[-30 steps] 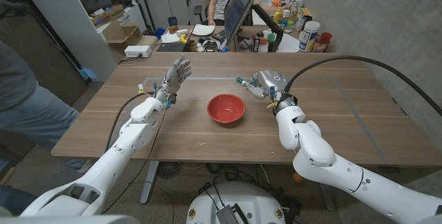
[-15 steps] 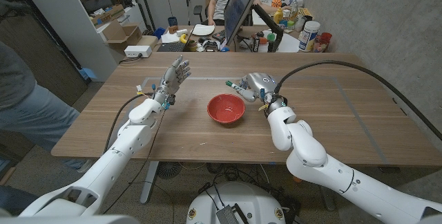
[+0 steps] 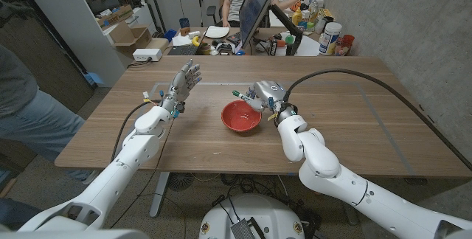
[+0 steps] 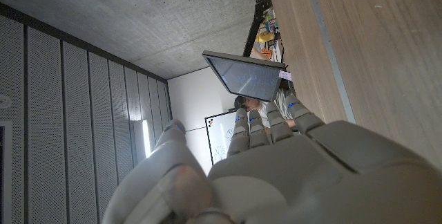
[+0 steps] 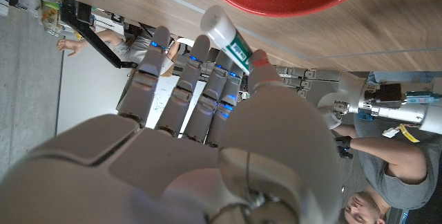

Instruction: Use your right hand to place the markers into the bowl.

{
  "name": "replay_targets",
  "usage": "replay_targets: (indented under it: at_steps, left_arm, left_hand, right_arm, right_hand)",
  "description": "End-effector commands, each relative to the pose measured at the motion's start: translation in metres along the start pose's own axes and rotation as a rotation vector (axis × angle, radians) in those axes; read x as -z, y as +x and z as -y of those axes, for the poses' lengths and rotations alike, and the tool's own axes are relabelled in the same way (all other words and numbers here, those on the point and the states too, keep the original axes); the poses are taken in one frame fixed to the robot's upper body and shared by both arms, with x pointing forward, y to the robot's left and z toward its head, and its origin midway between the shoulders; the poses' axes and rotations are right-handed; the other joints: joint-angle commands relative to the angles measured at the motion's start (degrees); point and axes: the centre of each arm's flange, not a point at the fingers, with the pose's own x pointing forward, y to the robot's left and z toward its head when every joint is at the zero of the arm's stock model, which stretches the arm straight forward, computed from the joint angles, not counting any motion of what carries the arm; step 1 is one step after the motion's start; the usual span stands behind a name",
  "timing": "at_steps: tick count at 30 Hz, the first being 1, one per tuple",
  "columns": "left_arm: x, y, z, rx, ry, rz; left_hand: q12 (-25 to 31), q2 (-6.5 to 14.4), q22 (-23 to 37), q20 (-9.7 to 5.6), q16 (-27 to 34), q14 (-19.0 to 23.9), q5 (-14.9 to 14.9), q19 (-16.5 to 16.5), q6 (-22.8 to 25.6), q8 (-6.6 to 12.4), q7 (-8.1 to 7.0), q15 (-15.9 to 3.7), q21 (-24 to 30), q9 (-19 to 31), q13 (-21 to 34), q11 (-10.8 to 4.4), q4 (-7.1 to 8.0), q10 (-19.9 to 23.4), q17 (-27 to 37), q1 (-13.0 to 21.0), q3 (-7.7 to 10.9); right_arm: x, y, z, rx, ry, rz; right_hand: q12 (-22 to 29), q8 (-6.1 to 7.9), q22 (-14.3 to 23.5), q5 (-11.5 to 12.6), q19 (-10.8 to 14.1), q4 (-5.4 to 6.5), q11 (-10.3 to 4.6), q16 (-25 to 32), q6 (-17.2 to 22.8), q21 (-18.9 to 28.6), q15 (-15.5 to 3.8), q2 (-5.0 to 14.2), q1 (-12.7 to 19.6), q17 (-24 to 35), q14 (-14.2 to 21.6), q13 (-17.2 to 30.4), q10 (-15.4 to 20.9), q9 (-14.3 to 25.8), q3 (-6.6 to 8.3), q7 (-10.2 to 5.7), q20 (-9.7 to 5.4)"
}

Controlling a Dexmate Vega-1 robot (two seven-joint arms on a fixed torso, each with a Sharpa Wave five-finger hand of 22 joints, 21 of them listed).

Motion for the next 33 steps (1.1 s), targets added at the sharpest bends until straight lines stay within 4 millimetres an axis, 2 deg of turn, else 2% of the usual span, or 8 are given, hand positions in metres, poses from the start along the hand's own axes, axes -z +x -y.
replay_targets:
  at_steps: [1, 16, 33]
  left_arm:
    - [-0.002, -0.001, 0.0, -0.002, 0.007, 0.001]
    - [-0.003, 0.0, -0.004, -0.012, 0.014, -0.008]
    - [-0.004, 0.008, -0.009, -0.008, 0.019, -0.01]
  left_hand:
    - [-0.1, 0.5, 0.2, 0.07, 0.1, -0.3, -0.1, -0.3, -0.1, -0.14, -0.13, 0.05, 0.2, 0.2, 0.2, -0.01, -0.4, 0.0, 0.2, 0.2, 0.2]
    - [-0.1, 0.6, 0.2, 0.07, 0.1, -0.3, -0.1, -0.3, 0.0, -0.13, -0.14, 0.05, 0.2, 0.2, 0.2, 0.04, -0.47, 0.0, 0.2, 0.2, 0.24]
    - [-0.1, 0.6, 0.2, 0.16, 0.1, -0.2, -0.1, -0.4, 0.0, -0.12, -0.08, 0.15, 0.2, 0.2, 0.2, 0.09, -0.53, 0.1, 0.2, 0.2, 0.27]
  right_arm:
    - [-0.013, 0.015, -0.015, -0.021, 0.0, 0.033]
    - [-0.021, 0.036, -0.037, -0.046, -0.008, -0.004]
    - [-0.022, 0.041, -0.059, -0.098, 0.014, -0.038]
  right_hand:
    - [0.1, 0.33, 0.1, 0.2, -0.1, 0.17, 0.03, -0.1, 4.2, 0.0, -0.63, 0.58, 0.2, 0.2, 0.7, 0.4, 0.3, 0.9, 0.61, -3.93, 0.07]
    - [0.0, 0.21, 0.0, 0.3, -0.3, 0.13, 0.11, -0.3, 4.0, 0.0, -0.3, 0.69, 0.3, 0.2, 0.7, 0.4, 0.2, 0.9, 0.83, -3.9, 0.09]
    - [0.0, 0.2, 0.0, 0.4, -0.7, 0.19, 0.12, -0.5, 4.1, -0.1, -0.48, 0.88, 0.4, 0.2, 0.8, 0.5, 0.2, 1.0, 1.09, -3.8, 0.11]
